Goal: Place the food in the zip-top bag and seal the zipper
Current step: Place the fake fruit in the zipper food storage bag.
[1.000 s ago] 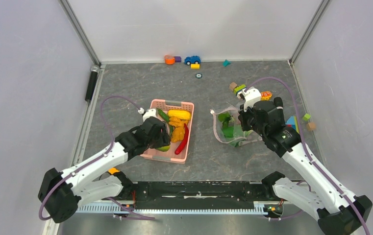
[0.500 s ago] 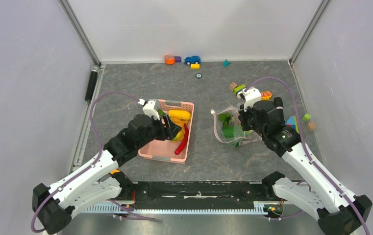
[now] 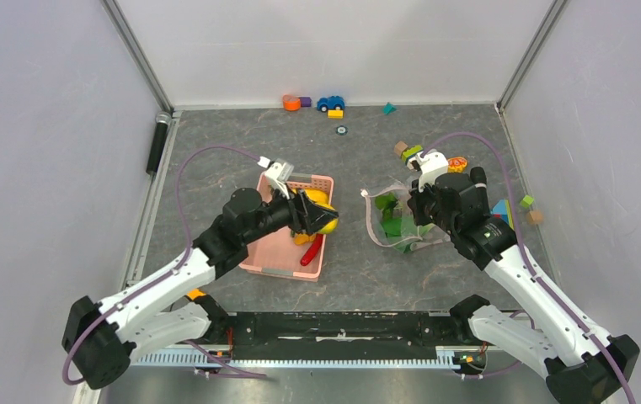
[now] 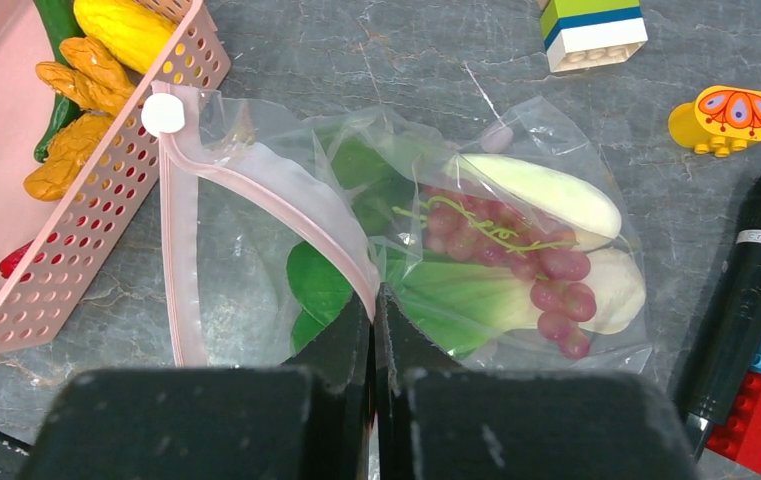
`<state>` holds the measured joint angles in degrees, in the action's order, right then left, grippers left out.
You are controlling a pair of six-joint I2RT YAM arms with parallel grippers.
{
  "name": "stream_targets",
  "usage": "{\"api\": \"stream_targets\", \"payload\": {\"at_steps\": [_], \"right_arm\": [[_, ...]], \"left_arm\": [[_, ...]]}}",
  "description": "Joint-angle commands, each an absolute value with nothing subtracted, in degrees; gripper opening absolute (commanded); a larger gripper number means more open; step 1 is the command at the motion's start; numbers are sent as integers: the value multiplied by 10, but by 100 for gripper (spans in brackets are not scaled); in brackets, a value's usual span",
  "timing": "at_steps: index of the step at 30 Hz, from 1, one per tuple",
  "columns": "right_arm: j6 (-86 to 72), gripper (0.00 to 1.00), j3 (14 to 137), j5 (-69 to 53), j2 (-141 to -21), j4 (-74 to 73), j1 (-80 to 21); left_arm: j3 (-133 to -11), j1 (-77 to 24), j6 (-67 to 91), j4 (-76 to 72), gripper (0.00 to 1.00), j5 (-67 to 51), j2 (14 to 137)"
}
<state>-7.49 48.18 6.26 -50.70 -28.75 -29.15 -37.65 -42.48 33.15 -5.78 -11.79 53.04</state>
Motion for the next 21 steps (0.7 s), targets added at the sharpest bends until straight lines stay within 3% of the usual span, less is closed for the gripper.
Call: {"api": "stream_targets", "payload": {"at_steps": [1,10,21], "right_arm": [[-99,0,497,52,-503,-262,-293],[-142,0,543,-17,-511,-258,-293],[-164,0,615,-142,-557,-290,-293]], "left_arm": [[-387,-431,346,-217,16,-208,587],[-453,-466,351,-283,18,-240,694],[-526,-519,333,-286,18,-127,771]]}}
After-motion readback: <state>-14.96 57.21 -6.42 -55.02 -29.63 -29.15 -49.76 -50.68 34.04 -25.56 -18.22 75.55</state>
